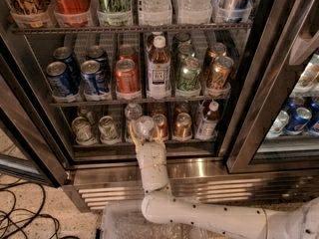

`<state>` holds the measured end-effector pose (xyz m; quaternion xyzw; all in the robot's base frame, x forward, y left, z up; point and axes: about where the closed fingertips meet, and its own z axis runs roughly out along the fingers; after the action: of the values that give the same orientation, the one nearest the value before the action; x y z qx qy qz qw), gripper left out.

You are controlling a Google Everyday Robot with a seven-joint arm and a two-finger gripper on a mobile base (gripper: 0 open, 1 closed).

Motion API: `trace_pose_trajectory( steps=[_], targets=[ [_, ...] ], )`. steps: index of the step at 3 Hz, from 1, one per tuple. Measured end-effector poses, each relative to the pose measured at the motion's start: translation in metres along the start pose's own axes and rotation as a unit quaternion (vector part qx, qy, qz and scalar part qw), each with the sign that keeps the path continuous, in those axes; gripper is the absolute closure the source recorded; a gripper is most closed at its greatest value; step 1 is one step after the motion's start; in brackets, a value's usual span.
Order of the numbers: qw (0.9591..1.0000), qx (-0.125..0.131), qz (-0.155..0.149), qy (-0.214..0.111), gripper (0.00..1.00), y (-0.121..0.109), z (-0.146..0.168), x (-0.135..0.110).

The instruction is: Pick water bottle from bottom shelf of fridge

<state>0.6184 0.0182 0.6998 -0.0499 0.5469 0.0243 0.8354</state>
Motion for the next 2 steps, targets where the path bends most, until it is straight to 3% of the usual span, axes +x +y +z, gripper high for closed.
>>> trace_pose_trajectory(
  steps=[1, 2],
  targets=[
    [0.9995, -0.029, 0.008, 0.003, 1.0, -0.006, 0.005, -0.03],
    [0.9967, -0.074, 0.013, -0.03, 1.0, -0.021, 0.01, -0.116]
  ],
)
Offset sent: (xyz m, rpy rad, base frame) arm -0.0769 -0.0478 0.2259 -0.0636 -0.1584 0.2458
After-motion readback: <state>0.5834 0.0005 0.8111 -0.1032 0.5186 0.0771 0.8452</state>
